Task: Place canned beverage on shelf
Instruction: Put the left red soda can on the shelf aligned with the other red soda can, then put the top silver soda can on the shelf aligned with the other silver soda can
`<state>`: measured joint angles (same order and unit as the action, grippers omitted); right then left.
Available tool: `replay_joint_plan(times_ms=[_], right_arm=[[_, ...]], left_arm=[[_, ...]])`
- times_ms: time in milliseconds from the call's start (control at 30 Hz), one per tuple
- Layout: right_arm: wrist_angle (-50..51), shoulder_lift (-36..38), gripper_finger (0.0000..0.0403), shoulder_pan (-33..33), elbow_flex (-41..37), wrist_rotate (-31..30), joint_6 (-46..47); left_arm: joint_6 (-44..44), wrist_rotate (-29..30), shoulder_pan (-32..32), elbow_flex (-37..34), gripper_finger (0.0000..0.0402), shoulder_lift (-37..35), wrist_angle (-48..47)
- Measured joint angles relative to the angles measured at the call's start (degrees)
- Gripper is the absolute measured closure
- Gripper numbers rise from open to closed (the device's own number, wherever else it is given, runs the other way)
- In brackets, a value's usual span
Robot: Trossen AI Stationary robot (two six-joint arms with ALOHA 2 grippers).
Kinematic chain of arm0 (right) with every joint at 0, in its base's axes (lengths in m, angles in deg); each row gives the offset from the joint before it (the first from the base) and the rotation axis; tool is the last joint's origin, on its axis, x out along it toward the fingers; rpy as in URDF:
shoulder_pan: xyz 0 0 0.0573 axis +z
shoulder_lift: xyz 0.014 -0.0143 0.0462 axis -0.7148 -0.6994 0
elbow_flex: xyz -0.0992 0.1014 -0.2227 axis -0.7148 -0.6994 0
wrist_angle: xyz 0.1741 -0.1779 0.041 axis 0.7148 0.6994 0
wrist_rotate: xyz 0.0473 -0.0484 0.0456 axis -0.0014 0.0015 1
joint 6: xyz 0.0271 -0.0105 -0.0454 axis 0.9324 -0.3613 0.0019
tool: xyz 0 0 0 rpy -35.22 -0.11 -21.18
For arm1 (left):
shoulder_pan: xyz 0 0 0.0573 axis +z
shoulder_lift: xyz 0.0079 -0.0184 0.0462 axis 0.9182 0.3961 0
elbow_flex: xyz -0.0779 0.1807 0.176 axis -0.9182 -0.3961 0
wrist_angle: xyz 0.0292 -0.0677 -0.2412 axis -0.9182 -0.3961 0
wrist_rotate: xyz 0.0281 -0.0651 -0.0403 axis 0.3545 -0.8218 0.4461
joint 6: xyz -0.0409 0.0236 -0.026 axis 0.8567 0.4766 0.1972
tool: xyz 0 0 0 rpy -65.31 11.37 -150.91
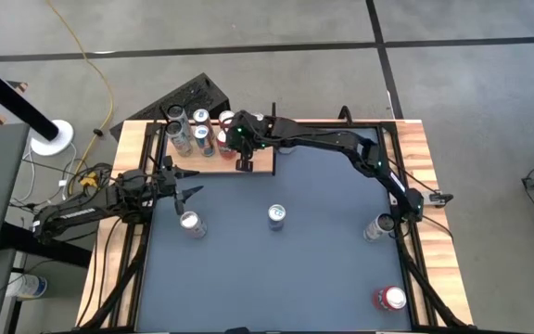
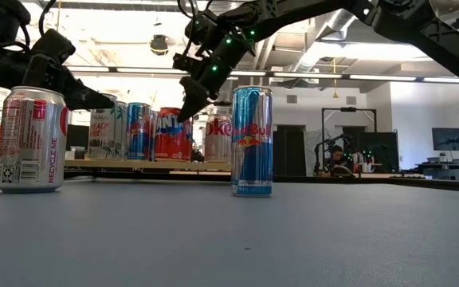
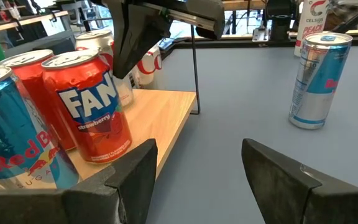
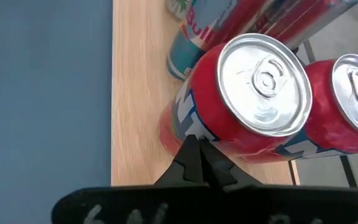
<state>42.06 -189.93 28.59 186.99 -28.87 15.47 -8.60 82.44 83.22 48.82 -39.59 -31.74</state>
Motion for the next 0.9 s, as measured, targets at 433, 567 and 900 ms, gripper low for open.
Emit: replay_joint_plan(times_ms=[433, 567, 900], right_arm=[[8.01, 1.79, 0.0403, 2.18, 1.21, 1.04, 3.11], [12.09, 7.32, 0.0403, 4.29, 1.42, 6.61, 3.45], [18.19, 26.58, 0.0403, 3.84, -11.83, 3.65, 7.08]], left_arm=[[0.00, 0.00, 0.01, 0.00, 0.0177, 0.00, -0.01], [0.00, 0.00, 0.02, 0.00, 0.0177, 0.00, -0.02], [0.00, -0.13, 0.00, 0.00, 0.0177, 0.00, -0.02]])
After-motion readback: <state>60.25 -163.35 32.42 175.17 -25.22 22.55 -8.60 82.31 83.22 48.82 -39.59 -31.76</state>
